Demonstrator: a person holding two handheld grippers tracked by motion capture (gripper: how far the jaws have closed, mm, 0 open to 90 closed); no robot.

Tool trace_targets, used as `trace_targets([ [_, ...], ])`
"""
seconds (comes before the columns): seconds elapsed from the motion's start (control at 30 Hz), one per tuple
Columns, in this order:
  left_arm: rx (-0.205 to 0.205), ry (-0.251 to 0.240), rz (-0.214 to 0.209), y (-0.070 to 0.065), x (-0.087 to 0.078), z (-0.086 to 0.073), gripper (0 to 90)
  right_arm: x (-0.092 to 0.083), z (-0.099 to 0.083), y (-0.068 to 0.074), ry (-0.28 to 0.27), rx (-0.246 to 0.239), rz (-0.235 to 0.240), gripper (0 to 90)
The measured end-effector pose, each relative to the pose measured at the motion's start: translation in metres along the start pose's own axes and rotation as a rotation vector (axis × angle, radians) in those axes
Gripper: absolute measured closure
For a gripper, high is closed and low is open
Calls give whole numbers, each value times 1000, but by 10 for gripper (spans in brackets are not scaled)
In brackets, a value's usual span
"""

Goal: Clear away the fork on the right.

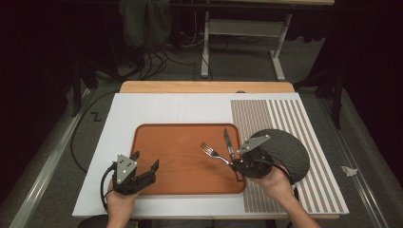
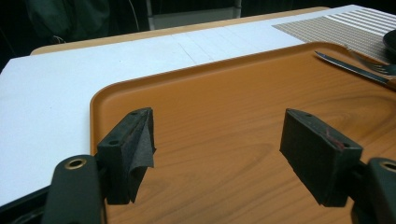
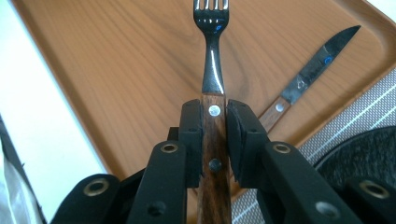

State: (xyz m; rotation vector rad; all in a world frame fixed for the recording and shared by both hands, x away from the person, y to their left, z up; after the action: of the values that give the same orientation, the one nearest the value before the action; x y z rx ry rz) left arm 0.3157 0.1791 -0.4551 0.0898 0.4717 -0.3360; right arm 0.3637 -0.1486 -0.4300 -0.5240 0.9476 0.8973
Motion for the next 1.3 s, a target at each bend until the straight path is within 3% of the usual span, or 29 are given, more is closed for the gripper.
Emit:
trace_targets([
  [0.8,-1,-4,-3,0,-1,0,265,39,23,0,87,25,-21,786],
  [1.3,-2,-10,-3,0,-1,1,265,51,29,8,114,27,-15,784],
])
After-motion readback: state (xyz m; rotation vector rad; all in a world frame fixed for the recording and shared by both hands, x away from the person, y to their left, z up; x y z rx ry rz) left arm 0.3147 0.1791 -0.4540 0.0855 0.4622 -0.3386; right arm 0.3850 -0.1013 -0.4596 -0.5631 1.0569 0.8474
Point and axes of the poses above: each handheld gripper's, and its own axes: x roughly forward along the jaws, z roughly out of its top, y roughly to its left, the point moved 5 cm from there along x, roughly forward along the jaws, and after that the axes turned 5 degrees about y, right-handed, at the moved point
